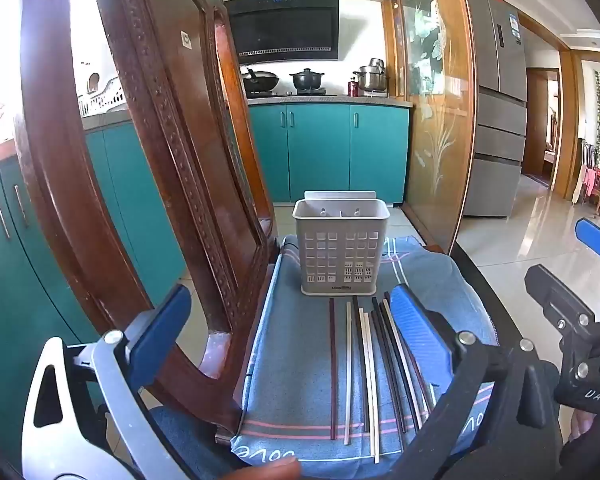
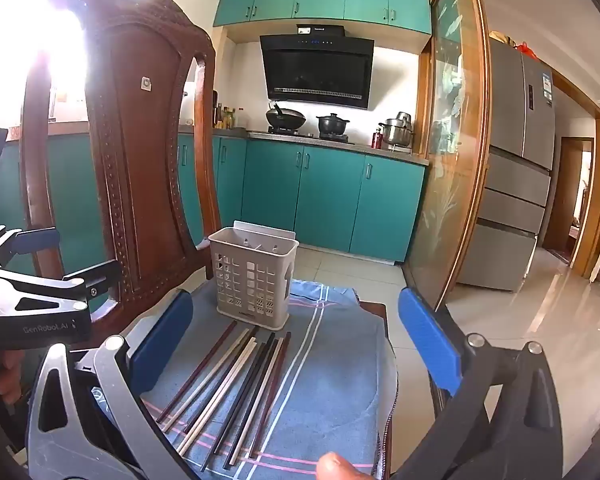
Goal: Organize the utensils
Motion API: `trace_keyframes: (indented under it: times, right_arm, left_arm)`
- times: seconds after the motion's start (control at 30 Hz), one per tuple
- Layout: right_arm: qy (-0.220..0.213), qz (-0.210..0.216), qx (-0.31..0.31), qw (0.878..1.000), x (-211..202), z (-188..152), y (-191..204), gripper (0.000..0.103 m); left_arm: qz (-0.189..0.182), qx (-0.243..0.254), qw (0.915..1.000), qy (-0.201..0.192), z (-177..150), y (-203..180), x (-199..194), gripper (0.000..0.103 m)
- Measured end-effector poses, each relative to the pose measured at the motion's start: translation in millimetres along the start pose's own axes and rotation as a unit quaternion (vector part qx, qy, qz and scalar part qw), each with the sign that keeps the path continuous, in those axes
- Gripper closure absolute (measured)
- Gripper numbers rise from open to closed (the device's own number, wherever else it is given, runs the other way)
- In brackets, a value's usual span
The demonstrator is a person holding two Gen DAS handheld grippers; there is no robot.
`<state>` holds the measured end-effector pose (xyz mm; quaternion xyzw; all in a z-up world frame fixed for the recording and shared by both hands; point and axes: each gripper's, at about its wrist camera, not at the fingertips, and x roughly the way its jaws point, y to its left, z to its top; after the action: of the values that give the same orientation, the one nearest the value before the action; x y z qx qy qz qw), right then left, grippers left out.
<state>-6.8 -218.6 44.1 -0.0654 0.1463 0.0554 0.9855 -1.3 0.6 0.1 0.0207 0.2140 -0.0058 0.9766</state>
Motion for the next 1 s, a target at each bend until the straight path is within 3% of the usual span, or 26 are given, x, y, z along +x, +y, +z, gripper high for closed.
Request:
trace_keyframes:
  times: [1.0]
  right_arm:
    - [-0.017,0.001,0.01,1.0,-4.7,-0.1,-2.9,0.003]
  left_arm:
    - [0.001,0.007,1.0,0.0,-1.6,-2.8,-2.4,0.004]
